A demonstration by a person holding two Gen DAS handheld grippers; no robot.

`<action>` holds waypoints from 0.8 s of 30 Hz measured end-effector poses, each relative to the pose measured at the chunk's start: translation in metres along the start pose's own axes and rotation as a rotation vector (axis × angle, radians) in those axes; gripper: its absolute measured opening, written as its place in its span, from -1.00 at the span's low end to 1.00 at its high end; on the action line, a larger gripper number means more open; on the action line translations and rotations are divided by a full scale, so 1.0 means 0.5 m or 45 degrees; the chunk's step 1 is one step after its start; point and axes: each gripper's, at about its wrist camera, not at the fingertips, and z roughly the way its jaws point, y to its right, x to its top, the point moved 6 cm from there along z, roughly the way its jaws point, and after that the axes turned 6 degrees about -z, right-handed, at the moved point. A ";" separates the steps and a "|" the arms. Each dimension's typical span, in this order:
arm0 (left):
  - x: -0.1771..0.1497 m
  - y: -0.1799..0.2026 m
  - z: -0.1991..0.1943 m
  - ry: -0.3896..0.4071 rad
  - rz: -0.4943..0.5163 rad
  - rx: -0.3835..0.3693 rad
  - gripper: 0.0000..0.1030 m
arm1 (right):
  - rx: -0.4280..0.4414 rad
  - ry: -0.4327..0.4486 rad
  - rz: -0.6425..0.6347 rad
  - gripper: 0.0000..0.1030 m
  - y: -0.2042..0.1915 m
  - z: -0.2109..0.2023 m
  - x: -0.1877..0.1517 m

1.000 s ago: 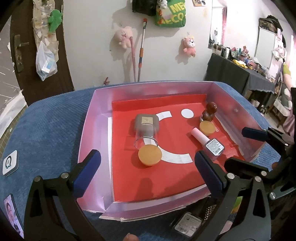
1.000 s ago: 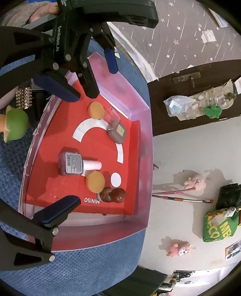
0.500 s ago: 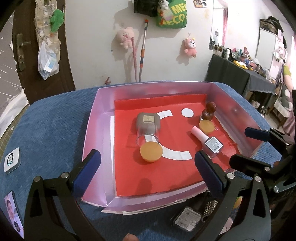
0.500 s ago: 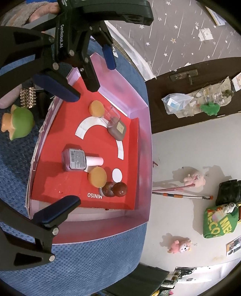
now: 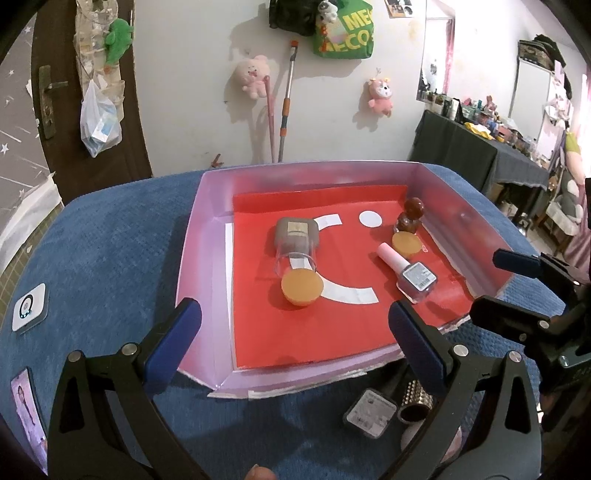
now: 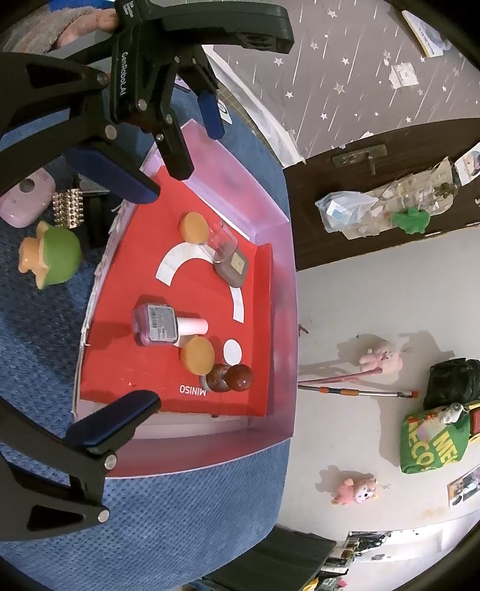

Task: Organize rigid objects
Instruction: 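Withdraw both open tools from the box toward the remaining items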

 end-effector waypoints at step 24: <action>-0.055 0.000 -0.047 -0.013 -0.031 -0.012 1.00 | 0.025 0.018 -0.028 1.00 -0.035 -0.063 -0.049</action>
